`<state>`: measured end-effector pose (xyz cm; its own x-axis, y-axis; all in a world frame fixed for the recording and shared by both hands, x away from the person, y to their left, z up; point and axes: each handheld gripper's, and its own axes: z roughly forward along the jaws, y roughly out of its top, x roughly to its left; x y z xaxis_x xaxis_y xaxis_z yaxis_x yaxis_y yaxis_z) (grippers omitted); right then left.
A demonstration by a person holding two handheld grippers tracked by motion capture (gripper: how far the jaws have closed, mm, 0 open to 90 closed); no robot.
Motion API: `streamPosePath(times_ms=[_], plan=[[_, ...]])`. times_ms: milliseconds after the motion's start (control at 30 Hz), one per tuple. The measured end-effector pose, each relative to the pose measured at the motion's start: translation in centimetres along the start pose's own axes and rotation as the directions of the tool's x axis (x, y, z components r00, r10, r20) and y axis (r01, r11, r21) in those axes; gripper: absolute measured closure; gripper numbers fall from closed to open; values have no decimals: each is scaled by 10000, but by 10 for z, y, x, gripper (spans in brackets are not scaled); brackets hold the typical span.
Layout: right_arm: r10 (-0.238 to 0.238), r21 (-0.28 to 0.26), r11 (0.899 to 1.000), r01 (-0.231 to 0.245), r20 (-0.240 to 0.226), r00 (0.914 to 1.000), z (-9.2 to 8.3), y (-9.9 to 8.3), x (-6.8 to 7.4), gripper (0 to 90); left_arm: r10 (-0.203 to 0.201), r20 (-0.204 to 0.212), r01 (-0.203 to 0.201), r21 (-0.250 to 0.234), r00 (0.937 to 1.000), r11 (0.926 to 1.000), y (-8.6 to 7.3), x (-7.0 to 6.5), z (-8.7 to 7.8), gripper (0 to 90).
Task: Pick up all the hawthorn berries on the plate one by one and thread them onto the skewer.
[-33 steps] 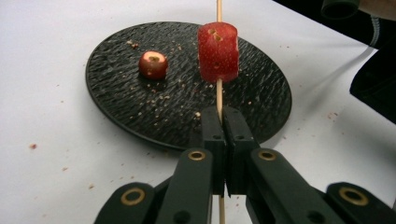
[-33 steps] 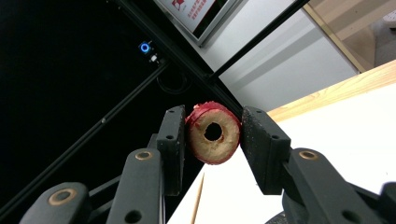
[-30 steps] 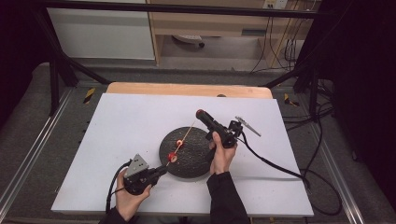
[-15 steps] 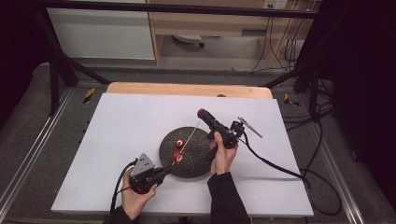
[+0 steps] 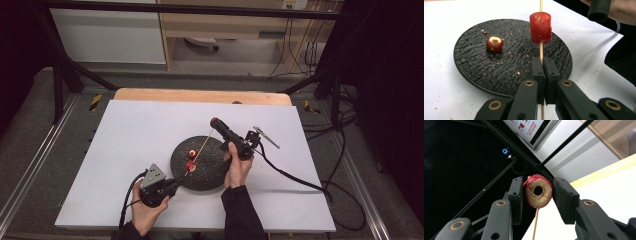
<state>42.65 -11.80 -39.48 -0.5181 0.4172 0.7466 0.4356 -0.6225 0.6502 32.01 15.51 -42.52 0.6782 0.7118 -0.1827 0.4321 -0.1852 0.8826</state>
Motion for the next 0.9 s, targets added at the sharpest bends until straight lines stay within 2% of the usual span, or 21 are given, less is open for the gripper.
streamPosePath(times_ms=[267, 467, 633, 800, 900], plan=[[-44, -234, 9997, 44, -19, 10000, -1, 0, 1, 615, -277, -119, 275, -150, 9995, 9995, 2, -8, 6, 884], [-297, -340, 9990, 297, -4, 9996, 1, -1, -2, 618, -684, 11, 684, -226, 9977, 9974, 1, -8, 7, 884], [-270, -146, 9995, 271, 30, 9996, 1, -3, -4, 619, -614, -9, 613, -210, 9981, 9979, -2, -8, 10, 885], [-292, -192, 9994, 292, 11, 9996, 0, -2, -5, 621, -658, -90, 655, -364, 9978, 9972, -1, -7, 9, 885], [-280, -224, 9994, 280, 16, 9996, 1, -3, -5, 621, -638, -145, 634, -277, 9979, 9976, -2, -8, 10, 885]])
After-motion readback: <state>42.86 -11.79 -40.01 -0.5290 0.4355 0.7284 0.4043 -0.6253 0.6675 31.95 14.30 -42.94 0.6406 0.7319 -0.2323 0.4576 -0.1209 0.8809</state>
